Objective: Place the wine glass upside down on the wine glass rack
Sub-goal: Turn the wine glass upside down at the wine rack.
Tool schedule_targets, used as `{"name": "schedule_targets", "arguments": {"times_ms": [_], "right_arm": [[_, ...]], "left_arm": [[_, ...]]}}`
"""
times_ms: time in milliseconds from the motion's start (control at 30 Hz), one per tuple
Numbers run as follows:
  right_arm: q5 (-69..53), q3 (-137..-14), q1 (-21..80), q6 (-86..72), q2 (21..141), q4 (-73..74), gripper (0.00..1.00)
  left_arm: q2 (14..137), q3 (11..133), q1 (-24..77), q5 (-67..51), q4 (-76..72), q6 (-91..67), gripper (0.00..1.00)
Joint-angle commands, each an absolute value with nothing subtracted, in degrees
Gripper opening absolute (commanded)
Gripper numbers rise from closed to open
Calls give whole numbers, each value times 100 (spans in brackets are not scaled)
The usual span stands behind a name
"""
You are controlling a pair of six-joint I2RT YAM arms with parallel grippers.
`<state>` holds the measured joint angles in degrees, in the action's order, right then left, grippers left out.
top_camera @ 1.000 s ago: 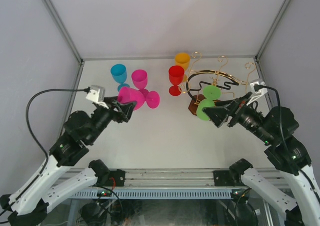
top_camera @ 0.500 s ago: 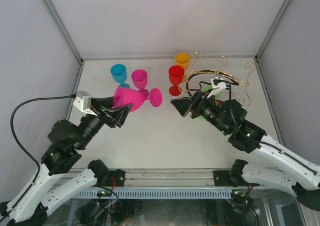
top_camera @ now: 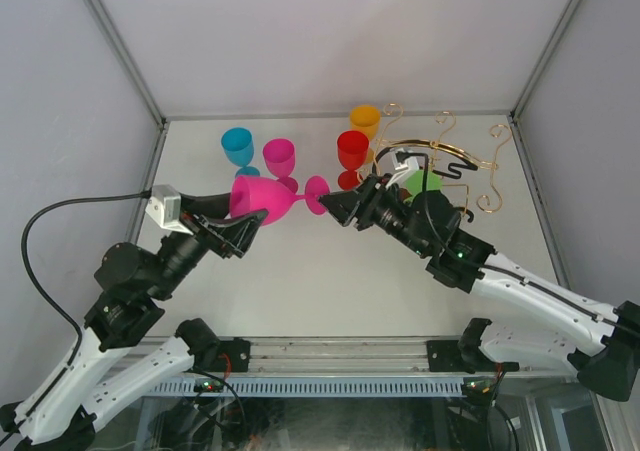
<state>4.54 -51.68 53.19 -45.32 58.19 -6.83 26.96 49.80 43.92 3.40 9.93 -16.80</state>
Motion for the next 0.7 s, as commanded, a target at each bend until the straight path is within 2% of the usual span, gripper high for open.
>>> {"name": "schedule_targets", "arguments": {"times_ms": [0, 267, 567, 667], "right_arm": [[213, -5245, 5344, -4683, 5957, -1072, 48], [303, -5265, 5298, -4568, 6097, -976, 40], [260, -5341, 5169, -4419, 6247, -998, 11], [350, -5352, 5168, -4290, 6230, -940, 1]], "left_arm": [[2681, 4856, 4378, 214, 642, -1597, 46], [2629, 4822, 4377, 246, 624, -1549, 47], [2635, 4754, 4377, 237, 579, -1548, 47], [2630, 4746, 4378, 221, 579, -1547, 50]]}}
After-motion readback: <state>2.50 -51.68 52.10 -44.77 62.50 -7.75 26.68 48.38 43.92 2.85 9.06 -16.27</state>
